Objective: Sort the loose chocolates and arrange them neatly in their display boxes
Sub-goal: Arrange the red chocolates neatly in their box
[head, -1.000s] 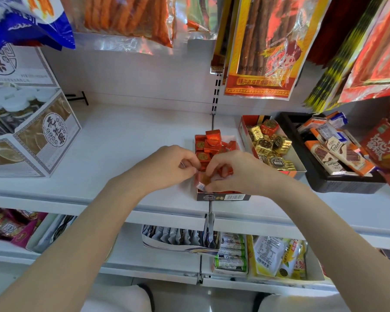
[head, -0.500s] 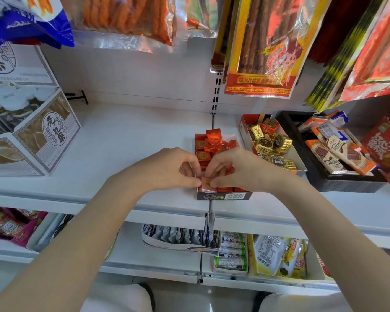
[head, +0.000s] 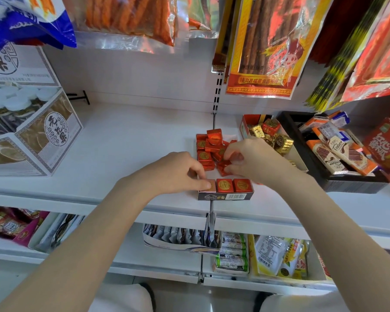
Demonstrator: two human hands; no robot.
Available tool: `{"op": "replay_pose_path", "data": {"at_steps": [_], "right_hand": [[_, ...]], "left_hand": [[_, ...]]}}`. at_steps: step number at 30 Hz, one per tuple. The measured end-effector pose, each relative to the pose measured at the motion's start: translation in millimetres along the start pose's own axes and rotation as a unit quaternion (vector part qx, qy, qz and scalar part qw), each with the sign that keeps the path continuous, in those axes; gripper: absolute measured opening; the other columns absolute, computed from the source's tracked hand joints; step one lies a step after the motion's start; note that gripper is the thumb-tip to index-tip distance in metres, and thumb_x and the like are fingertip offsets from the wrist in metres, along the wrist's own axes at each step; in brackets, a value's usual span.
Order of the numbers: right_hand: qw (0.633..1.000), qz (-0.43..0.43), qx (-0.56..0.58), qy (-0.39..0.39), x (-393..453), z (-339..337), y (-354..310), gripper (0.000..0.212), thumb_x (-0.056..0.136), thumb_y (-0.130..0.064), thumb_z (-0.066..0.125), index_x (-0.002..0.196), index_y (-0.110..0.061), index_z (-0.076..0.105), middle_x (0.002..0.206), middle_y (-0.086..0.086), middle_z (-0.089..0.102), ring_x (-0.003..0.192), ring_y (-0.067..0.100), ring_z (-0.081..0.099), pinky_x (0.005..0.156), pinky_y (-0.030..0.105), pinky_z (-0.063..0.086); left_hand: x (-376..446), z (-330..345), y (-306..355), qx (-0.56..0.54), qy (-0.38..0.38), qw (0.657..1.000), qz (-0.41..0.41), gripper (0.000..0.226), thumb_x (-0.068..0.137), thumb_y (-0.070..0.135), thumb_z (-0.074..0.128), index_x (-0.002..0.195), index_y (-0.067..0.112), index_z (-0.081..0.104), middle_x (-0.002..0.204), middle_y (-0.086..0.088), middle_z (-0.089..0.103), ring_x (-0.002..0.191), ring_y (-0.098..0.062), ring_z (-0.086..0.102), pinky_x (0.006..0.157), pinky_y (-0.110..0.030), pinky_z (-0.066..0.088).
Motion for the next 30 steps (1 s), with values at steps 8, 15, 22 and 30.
{"op": "replay_pose_path", "data": {"at_steps": [8, 15, 22, 30], "right_hand": [[0.998, -0.036, -0.039, -0.045, 6.3, 3.6, -2.3, 0.027, 0.081, -0.027, 0.065, 0.107, -0.019, 0.064, 0.103, 0.000, 0.048, 0.088, 0.014, 0.047, 0.079, 0.026, 0.046], [0.999, 0.017, -0.013, 0.030, 1.5, -9.0, 7.9, 0.020, 0.081, -0.020, 0.066, 0.087, -0.019, 0.047, 0.096, 0.000, 0.050, 0.084, 0.015, 0.048, 0.066, 0.021, 0.039], [1.000, 0.002, 0.000, -0.025, 3.2, 0.7, 7.1, 0.027, 0.076, -0.031, 0.071, 0.082, -0.022, 0.046, 0.078, -0.010, 0.044, 0.071, 0.009, 0.046, 0.058, 0.019, 0.037], [0.997, -0.020, 0.033, -0.061, 0.4, -9.9, 10.8, 0.004, 0.087, -0.023, 0.058, 0.085, -0.025, 0.060, 0.085, -0.011, 0.054, 0.077, 0.005, 0.054, 0.060, 0.010, 0.037]], "left_hand": [[0.8, -0.7, -2.6, -0.021, 0.008, 1.000, 0.004, 0.021, 0.081, 0.036, 0.064, 0.094, 0.022, 0.072, 0.082, 0.011, 0.056, 0.087, -0.009, 0.055, 0.084, -0.028, 0.044], [-0.9, -6.2, -3.4, -0.008, 0.028, 0.999, 0.019, 0.029, 0.085, 0.037, 0.058, 0.111, 0.025, 0.065, 0.096, 0.009, 0.050, 0.098, -0.010, 0.050, 0.088, -0.025, 0.039], [-2.2, -8.9, 5.3, 0.009, 0.123, 0.991, 0.046, 0.021, 0.089, 0.029, 0.054, 0.106, 0.028, 0.066, 0.106, -0.001, 0.053, 0.099, -0.015, 0.050, 0.090, -0.031, 0.040], [-1.4, -7.9, 4.9, 0.024, 0.097, 0.994, 0.042, 0.019, 0.089, 0.024, 0.055, 0.102, 0.022, 0.069, 0.107, -0.002, 0.055, 0.099, -0.014, 0.052, 0.092, -0.033, 0.042]]}}
Point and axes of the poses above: each hand's wrist, its own x-axis towards the middle knuckle, its own z-axis out of the palm, y = z × x, the point moved 2 cm from there along x, towards the middle knuckle
